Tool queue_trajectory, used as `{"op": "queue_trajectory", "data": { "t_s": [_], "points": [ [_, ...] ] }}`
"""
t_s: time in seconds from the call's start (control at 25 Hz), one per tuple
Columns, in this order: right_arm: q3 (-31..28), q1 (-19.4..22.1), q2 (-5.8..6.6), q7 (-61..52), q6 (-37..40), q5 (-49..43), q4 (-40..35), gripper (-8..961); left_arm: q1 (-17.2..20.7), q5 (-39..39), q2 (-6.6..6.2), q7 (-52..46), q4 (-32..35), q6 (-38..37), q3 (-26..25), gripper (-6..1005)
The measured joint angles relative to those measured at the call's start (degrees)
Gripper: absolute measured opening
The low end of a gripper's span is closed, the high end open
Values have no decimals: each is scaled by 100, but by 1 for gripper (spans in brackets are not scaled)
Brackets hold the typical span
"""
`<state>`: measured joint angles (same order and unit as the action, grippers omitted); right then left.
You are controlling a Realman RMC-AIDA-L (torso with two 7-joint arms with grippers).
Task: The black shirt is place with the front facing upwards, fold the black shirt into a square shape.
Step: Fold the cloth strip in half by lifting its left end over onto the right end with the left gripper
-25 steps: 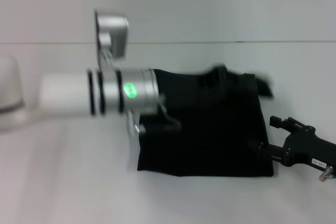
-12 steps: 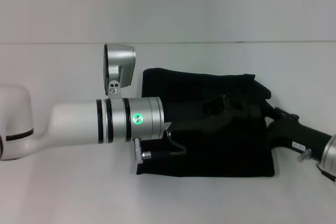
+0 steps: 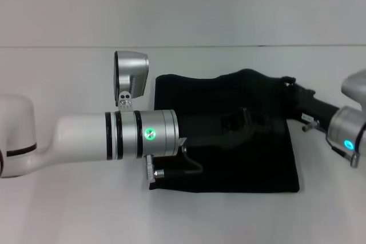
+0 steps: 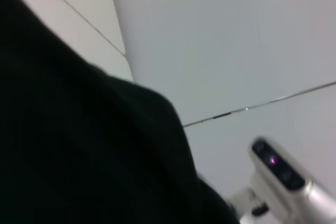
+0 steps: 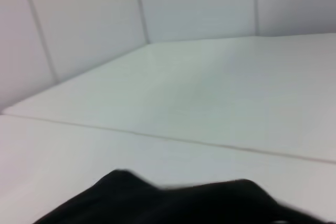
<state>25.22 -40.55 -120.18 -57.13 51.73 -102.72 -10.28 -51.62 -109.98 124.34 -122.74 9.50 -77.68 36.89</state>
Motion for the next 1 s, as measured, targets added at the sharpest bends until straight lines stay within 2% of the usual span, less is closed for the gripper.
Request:
{"op": "queue_trajectory", "data": {
  "t_s": [0.32, 0.6, 0.8, 1.0],
  "points": [
    [5, -315, 16, 48, -244, 386, -177, 947, -20, -70, 15, 145, -14, 29, 173, 57],
    [19, -377, 16, 65, -505, 436, -289, 947, -104, -49, 48, 385, -193, 746, 369, 79],
    [-10, -361, 6, 76, -1120, 573, -269, 947, -148, -25, 48, 645, -359, 1189, 362, 95],
    [-38, -99, 36, 78, -1363, 1422, -293, 947, -433, -50, 47, 918, -610, 1233, 368, 111]
  ]
}}
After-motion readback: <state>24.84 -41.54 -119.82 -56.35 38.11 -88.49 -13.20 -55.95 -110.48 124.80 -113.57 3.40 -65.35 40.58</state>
